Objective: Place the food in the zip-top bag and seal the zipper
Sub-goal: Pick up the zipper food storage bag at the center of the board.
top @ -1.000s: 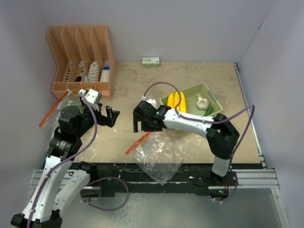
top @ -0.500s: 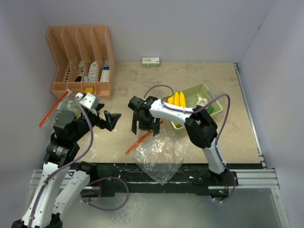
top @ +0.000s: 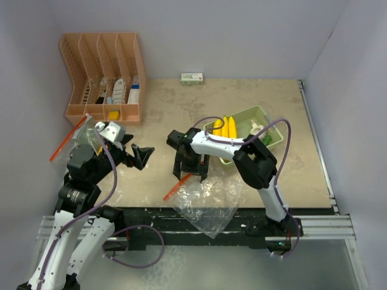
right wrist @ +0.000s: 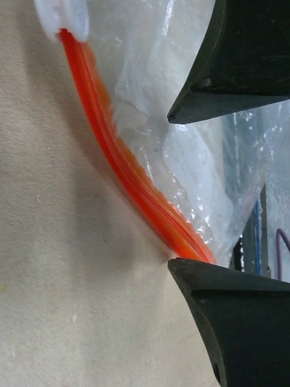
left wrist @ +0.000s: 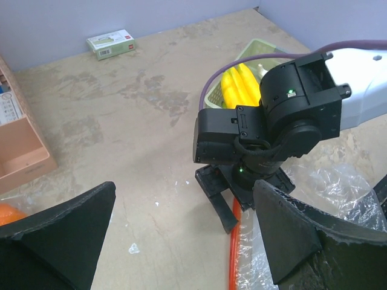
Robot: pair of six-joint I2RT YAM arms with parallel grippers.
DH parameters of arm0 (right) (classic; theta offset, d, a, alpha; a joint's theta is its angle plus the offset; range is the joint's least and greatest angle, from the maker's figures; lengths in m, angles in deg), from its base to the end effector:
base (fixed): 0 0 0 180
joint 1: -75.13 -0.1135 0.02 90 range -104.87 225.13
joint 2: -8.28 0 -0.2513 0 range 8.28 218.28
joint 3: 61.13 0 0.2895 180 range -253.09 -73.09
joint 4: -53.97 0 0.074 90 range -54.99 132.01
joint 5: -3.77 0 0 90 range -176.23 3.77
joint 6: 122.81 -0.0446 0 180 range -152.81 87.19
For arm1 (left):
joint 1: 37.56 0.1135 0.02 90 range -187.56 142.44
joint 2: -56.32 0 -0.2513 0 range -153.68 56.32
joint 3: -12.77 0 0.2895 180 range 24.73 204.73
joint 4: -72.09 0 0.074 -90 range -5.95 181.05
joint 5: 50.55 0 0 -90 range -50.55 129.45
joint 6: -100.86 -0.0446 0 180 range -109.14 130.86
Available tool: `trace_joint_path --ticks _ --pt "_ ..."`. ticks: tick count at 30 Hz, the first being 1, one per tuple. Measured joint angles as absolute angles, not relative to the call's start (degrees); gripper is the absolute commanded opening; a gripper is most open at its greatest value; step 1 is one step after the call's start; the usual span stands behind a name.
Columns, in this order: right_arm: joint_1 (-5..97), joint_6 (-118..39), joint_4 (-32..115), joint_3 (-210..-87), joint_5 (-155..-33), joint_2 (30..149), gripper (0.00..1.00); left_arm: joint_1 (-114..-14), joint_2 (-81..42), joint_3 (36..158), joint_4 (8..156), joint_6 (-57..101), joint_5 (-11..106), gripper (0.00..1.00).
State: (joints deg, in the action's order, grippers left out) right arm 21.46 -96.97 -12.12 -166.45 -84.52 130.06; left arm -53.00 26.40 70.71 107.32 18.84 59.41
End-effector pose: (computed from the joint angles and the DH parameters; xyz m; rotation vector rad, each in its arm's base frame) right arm 0.2649 0.3580 0.1275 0.2813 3.0324 0.1463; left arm 0.1625 -0.0607 0.3603 0.3748 1.6840 -0.5988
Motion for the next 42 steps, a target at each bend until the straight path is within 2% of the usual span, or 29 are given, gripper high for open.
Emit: trace_joint_path --ticks 2,5,8,9,19,26,32,38,42 --pt "21.43 -97.12 -10.5 -164.94 -84.49 130.15 0.83 -53.0 26.56 70.62 107.32 18.87 59.41 0.99" --pt "21.39 -97.47 -8.84 -163.11 -85.41 129.71 0.48 -53.0 26.75 70.47 107.34 18.87 59.41 0.99" --pt "21.15 -97.58 -7.72 -161.45 -84.93 128.55 0.04 -53.0 26.75 70.47 107.34 18.87 59.41 0.99" --pt "21.04 -97.89 -7.31 -160.77 -84.38 128.03 0.0 -53.0 26.71 70.47 107.34 18.87 59.41 0.99" --pt "19.1 -94.37 -2.48 -158.89 -76.73 122.78 0.0 -53.0 25.92 70.47 107.65 18.87 59.2 1.0" --pt "18.68 -78.67 6.38 -158.89 -74.0 111.52 0.0 -53.0 25.64 69.97 107.28 19.83 60.81 0.99" --pt "18.75 -64.99 18.13 -155.44 -76.84 101.47 0.0 -53.0 25.66 67.34 104.3 22.45 69.07 1.0" --pt "18.81 -52.88 25.46 -149.58 -77.85 94.04 0.0 -53.0 24.15 66.08 99.01 26.12 79.26 0.79" --pt "18.88 -46.48 29.52 -143.13 -78.72 87.24 0.0 -53.0 20.77 65.84 93.03 30.73 86.91 0.75"
